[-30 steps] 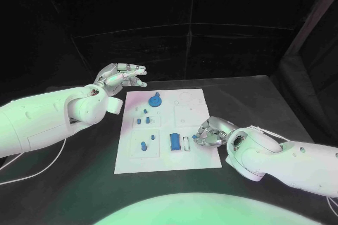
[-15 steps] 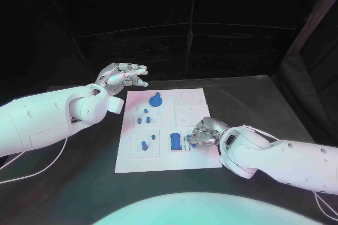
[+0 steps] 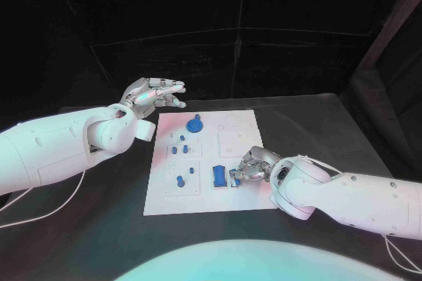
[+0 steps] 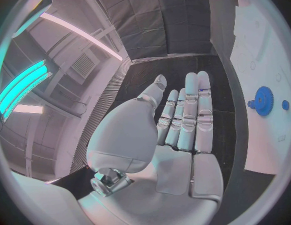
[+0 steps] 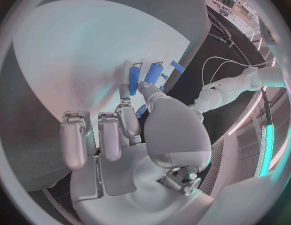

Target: Assemble the parts on the task board

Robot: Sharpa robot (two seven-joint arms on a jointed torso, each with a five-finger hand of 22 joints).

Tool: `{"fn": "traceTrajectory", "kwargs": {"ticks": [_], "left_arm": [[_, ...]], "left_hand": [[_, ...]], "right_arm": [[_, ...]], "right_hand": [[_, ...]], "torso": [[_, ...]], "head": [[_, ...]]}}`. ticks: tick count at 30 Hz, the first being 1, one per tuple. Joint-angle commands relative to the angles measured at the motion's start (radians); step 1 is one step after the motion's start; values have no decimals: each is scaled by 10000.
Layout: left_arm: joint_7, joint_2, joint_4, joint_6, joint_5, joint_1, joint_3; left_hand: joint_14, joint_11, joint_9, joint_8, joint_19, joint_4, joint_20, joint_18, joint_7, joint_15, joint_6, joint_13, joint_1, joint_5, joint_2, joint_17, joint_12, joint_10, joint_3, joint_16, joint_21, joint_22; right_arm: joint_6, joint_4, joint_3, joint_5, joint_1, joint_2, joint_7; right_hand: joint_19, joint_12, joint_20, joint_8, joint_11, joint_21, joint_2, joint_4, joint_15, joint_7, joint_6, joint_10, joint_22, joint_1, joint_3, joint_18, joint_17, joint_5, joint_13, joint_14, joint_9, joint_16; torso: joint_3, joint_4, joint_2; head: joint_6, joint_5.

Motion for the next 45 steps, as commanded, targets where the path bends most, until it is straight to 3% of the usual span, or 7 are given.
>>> {"fn": "traceTrajectory", "kwargs": {"ticks": [1,11,15,26,38,42,45], "left_arm": [[7,16,5,167,-8,15,10],[-10,28,-7,191,-40,15,10],[-11,30,-6,194,-42,15,10],[-17,29,-12,191,-43,15,10],[-21,27,-15,191,-43,15,10],[-21,21,-15,186,-43,15,10],[-21,13,-14,181,-43,15,10]], "left_hand": [[-60,1,7,35,48,-12,6,34,-35,36,-29,1,8,21,78,7,34,-55,-60,3,-67,-15],[-61,2,7,37,48,-11,7,33,-35,37,-29,0,5,21,77,7,38,-57,-65,3,-69,-16],[-61,2,7,37,48,-11,7,33,-35,37,-29,0,5,21,77,7,38,-57,-65,3,-69,-16],[-61,2,7,37,48,-11,7,33,-35,37,-29,0,5,21,77,7,38,-57,-65,3,-69,-16],[-61,2,7,37,48,-11,7,33,-35,37,-29,0,5,21,77,7,38,-57,-65,3,-69,-16],[-61,2,7,37,48,-11,7,33,-35,37,-29,0,5,21,77,7,38,-57,-65,3,-69,-16],[-61,2,7,37,48,-11,7,33,-35,37,-29,0,5,21,77,7,38,-57,-65,3,-69,-16]], "right_arm": [[308,-11,0,58,6,51,-203],[341,-23,0,-29,6,115,-235],[260,-17,0,-70,6,135,-197],[209,16,0,-133,6,93,-140],[-45,138,0,-165,6,-152,417],[-433,187,-1,-140,7,-358,1489],[-602,232,-1,-136,8,-514,2315]], "right_hand": [[1042,-54,-74,116,-96,32,47,72,-89,-25,116,-5,2634,-21,-7,-151,1788,-91,-17,844,72,-19],[1042,-149,-162,438,-186,32,8,215,-173,-125,138,27,2634,-141,-162,-151,1747,-428,-52,836,377,-54],[1042,-184,-165,561,-159,32,-53,526,-156,-94,55,45,2634,-505,-502,-151,1731,-1436,-57,833,523,-69],[1042,-252,-147,803,-143,32,-37,1511,-145,-90,-152,50,2634,-1083,-1831,-151,1695,-3237,-26,828,873,-105],[1042,-308,-140,837,-100,32,272,1429,-117,-37,-410,18,2634,-247,-2185,-151,1658,-2743,-1,820,1049,-140],[1042,-354,-42,404,87,32,444,946,24,228,-1095,-46,2634,663,-2177,-151,1627,-2314,6,813,948,-168],[1042,-354,76,-57,259,32,691,454,162,442,-1556,-86,2634,1489,-1870,-151,1631,-2434,29,814,788,-165]], "torso": [[2,19,2],[-4,-11,-12],[2,-7,-9],[1,-19,-10],[4,-8,-13],[-5,-7,-21],[-5,-10,-12]], "head": [[-34,21],[-46,38],[-44,37],[-62,48],[-41,29],[-32,30],[-17,36]]}}
